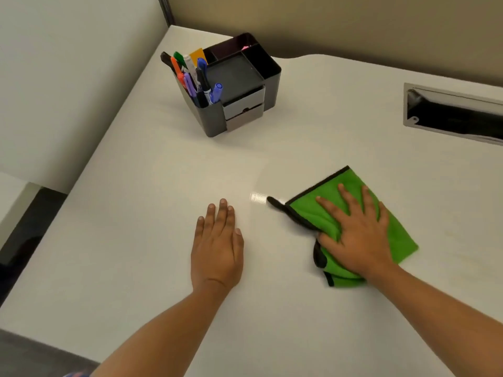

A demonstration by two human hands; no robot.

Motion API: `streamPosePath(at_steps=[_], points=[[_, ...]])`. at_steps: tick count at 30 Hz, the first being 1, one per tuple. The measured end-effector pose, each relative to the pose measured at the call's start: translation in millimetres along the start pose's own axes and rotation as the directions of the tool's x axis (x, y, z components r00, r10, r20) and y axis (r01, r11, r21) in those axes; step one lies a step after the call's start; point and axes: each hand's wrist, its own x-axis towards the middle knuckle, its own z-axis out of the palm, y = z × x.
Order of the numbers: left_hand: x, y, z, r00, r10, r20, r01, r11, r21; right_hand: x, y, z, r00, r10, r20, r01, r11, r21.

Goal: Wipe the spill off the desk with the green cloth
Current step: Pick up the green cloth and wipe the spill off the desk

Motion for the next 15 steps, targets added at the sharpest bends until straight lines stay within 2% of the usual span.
streamPosePath(at_steps=[4, 7, 10, 15], points=[[0, -1, 2, 1.000, 0.000, -0.009, 0.000, 1.000, -0.016, 73, -21, -5, 0.999, -0.036, 0.014, 0.036, 0.999, -0.033], [1, -3, 4, 0.999, 0.024, -0.025, -0.025, 0.999, -0.045, 81, -46, -6, 0.977, -0.203, 0.057, 0.207, 0.976, -0.066], [-1, -5, 0, 0.997, 0.045, -0.056, -0.051, 0.993, -0.108, 31, -60, -3, 0.917, -0.386, 0.098, 0.391, 0.920, -0.037], [0, -7, 2, 0.997, 0.043, -0.062, -0.048, 0.994, -0.095, -94, -50, 22, 0.817, -0.565, 0.117, 0.567, 0.824, 0.015]])
